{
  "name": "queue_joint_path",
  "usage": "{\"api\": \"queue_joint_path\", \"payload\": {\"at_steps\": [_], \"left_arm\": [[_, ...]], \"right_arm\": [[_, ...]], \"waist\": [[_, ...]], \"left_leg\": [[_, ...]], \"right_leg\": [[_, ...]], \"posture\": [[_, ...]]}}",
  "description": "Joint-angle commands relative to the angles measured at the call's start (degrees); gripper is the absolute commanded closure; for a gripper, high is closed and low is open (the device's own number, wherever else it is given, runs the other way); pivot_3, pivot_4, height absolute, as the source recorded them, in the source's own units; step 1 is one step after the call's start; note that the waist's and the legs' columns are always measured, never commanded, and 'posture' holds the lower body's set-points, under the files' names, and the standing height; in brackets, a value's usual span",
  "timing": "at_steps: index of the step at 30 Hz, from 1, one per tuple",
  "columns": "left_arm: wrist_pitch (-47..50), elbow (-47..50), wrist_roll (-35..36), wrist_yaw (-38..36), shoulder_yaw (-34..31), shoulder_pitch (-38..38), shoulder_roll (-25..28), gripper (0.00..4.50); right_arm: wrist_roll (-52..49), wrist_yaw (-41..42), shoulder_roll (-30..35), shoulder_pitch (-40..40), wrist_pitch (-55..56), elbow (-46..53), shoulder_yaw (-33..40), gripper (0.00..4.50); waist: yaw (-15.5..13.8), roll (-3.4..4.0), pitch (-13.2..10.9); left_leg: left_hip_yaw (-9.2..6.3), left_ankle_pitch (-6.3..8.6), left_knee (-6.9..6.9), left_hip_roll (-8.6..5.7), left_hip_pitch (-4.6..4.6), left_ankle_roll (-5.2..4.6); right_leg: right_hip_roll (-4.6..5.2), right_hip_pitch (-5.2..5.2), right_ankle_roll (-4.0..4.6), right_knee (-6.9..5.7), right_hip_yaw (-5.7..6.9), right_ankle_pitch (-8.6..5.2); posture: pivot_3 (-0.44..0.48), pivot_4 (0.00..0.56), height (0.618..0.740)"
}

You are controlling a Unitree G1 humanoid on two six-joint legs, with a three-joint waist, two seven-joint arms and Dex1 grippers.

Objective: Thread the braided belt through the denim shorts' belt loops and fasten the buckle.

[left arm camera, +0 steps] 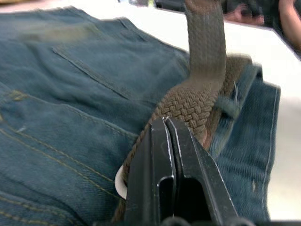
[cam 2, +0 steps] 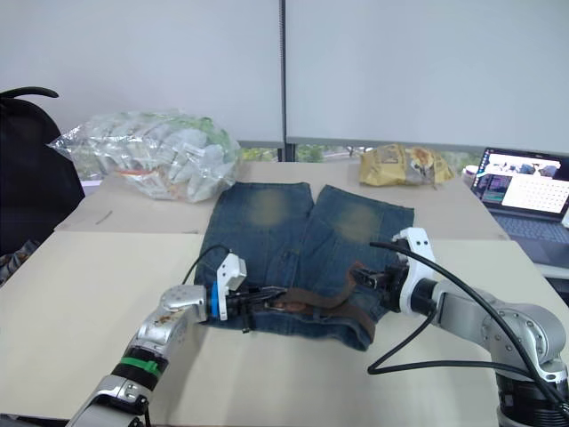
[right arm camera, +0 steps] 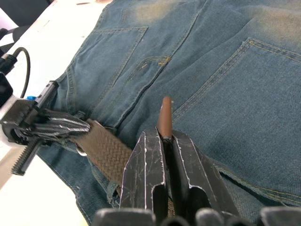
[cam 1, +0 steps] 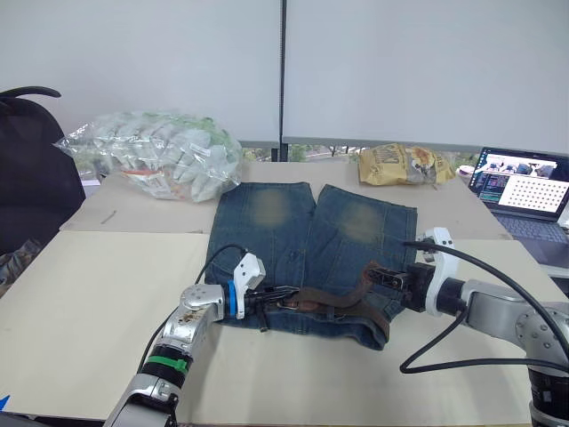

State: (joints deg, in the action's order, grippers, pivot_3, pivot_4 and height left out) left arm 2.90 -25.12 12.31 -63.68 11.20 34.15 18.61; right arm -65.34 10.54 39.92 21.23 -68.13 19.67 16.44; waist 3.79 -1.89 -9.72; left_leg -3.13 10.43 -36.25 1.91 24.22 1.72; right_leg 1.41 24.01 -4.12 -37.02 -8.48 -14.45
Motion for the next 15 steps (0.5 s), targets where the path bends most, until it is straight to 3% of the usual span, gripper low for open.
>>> {"api": "queue_joint_path", "payload": {"at_steps": [1,5,12,15], "left_arm": [[-0.6,-5.6,-7.0,0.9,4.4,0.6,1.4,4.45],[-0.5,-7.8,-7.7,2.0,4.5,1.7,0.7,4.45],[7.2,-3.9,6.1,3.2,-7.9,1.1,-2.4,4.45],[8.8,-2.3,6.5,4.1,-9.6,0.0,-1.2,4.45]], "right_arm": [[0.1,0.9,0.4,-0.1,1.2,1.6,1.9,4.5],[0.3,1.0,0.6,-0.3,1.1,1.6,2.2,4.5],[0.3,1.2,1.8,-1.1,1.0,1.5,4.4,4.5],[0.3,1.4,2.3,-0.8,1.1,1.2,5.1,4.5]], "waist": [[0.0,0.01,0.0],[0.1,0.16,0.1],[0.4,0.17,0.1],[0.2,0.16,0.1]], "left_leg": [[0.0,0.0,0.0,0.0,-0.04,0.0],[0.0,0.0,0.0,0.01,-0.18,0.0],[0.0,0.01,0.03,0.02,-0.6,0.0],[-0.02,0.01,0.06,0.03,-0.46,0.0]], "right_leg": [[0.0,-0.05,0.0,0.0,0.0,0.0],[-0.01,-0.21,0.0,0.0,0.0,0.0],[0.0,-0.66,-0.05,0.1,0.01,-0.05],[-0.02,-0.5,-0.05,0.07,0.02,-0.05]], "posture": [[0.0,0.15,0.74],[0.0,0.15,0.74],[0.0,0.15,0.74],[0.0,0.15,0.74]]}}
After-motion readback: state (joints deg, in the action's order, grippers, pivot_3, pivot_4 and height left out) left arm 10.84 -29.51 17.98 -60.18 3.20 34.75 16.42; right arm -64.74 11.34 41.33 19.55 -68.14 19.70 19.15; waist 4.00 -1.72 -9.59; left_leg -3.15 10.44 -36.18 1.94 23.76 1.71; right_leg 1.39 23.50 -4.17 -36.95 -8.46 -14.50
